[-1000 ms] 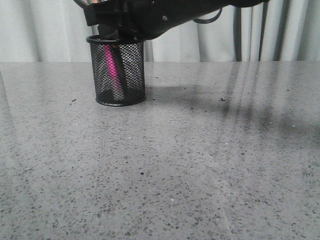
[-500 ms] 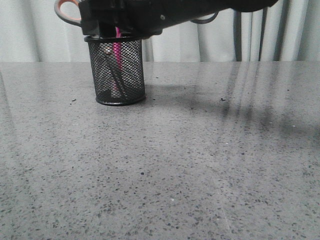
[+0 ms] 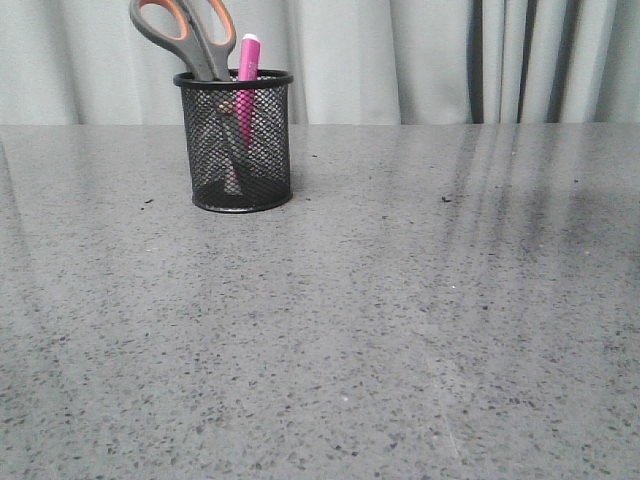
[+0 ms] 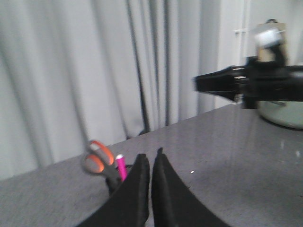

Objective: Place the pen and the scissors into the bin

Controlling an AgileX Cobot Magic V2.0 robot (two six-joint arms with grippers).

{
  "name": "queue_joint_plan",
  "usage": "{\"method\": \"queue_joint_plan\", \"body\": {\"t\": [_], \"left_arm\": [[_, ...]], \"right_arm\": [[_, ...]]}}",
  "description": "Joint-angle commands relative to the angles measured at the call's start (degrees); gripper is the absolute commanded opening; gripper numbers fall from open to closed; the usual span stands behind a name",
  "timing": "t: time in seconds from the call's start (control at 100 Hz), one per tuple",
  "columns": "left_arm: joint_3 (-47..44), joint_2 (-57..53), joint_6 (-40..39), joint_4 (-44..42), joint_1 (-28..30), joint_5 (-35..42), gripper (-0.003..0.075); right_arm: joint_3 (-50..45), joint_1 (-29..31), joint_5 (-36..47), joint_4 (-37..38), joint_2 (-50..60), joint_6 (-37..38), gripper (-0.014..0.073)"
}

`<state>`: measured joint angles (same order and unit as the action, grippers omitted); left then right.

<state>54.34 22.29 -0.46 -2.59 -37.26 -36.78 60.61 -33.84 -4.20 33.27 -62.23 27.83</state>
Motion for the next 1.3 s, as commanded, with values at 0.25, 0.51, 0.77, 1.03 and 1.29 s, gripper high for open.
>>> {"method": "queue_joint_plan", "body": {"t": [0.25, 0.51, 0.77, 1.03, 1.29], "left_arm": [[-18.41, -15.03, -13.53, -9.61, -0.31, 5.08, -0.0019], [-20.47, -15.34, -13.53, -8.54, -0.31, 5.07, -0.0019], [-20.47, -15.34, -13.53, -8.88, -0.31, 4.97, -0.0019], [-20.47, -15.34, -13.53, -8.88, -0.31, 4.97, -0.0019], [-22.08, -15.34, -13.24, -9.13, 0.14, 5.11, -0.0019]], "right_arm": [[-28.41, -1.49, -18.99, 0.19, 41.79, -3.51, -0.0076], [-32.72, -7.00, -28.90, -3.55, 60.64, -9.32, -0.0076], [-32.72, -7.00, -28.53, -3.45, 63.72, -9.32, -0.0076], [-32.72, -7.00, -28.53, -3.45, 63.72, -9.32, -0.0076], [-32.72, -7.00, -28.53, -3.45, 63.72, -9.32, -0.0076]]}}
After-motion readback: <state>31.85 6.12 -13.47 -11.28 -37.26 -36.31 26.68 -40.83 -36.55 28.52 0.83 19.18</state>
